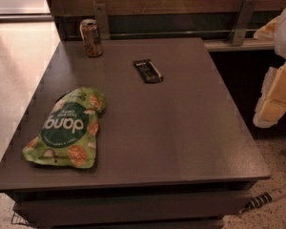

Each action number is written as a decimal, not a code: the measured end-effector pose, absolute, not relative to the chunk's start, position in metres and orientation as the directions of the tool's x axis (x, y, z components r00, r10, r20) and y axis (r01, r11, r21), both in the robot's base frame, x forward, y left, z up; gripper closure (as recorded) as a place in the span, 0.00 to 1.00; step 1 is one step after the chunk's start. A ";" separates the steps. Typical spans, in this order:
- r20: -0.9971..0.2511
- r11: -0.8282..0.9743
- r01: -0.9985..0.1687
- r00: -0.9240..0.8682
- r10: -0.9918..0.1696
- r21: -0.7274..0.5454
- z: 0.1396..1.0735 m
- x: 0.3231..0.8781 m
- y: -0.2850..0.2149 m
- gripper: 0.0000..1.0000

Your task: Pick orange can

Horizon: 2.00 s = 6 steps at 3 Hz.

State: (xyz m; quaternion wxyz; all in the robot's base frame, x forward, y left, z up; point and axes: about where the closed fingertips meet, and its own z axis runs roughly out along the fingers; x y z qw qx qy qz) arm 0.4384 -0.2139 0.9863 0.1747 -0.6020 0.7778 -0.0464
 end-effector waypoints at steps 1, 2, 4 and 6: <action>-0.221 0.273 -0.918 -0.213 -0.952 -0.288 0.987 0.441 -0.213 0.00; -0.236 0.277 -0.912 -0.210 -0.949 -0.302 0.989 0.448 -0.211 0.00; -0.565 0.443 -0.843 -0.214 -0.797 -0.306 0.981 0.518 -0.178 0.00; -0.865 0.568 -0.767 -0.034 -0.500 -0.299 1.028 0.622 -0.115 0.00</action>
Offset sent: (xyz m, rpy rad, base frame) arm 0.0185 0.0049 -0.0001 0.0300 -0.0305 -0.0037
